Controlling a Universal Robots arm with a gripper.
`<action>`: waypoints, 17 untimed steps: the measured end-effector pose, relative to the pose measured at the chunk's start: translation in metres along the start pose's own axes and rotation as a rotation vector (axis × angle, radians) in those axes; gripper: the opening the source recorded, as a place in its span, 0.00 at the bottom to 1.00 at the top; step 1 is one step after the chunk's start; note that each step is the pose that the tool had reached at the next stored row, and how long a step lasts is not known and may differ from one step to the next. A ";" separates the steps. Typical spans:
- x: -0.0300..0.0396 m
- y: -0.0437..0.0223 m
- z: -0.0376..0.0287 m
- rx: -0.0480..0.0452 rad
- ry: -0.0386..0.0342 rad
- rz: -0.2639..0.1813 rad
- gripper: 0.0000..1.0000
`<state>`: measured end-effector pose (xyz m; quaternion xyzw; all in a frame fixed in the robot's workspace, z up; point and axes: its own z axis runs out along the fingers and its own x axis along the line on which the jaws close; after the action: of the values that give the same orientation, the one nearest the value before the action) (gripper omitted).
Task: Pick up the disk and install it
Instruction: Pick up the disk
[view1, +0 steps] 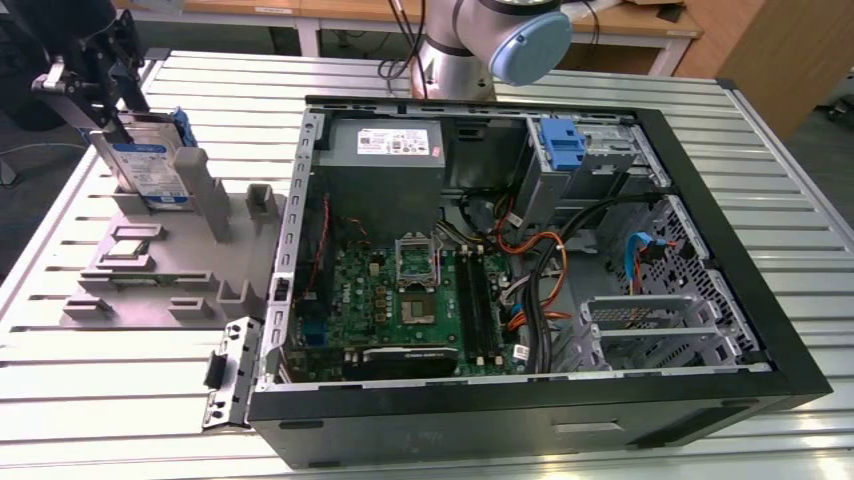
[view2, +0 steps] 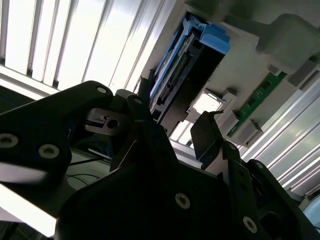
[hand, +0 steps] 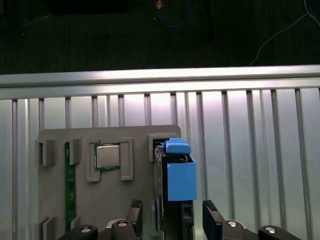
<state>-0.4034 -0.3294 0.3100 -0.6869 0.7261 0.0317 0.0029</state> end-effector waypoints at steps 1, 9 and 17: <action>0.0000 0.0000 0.0003 0.0001 0.0000 -0.001 0.59; 0.0001 -0.0001 0.0021 -0.0001 0.0001 -0.005 0.59; 0.0001 -0.0001 0.0022 -0.0002 0.0002 -0.005 0.58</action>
<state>-0.4034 -0.3294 0.3078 -0.6886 0.7245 0.0317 0.0029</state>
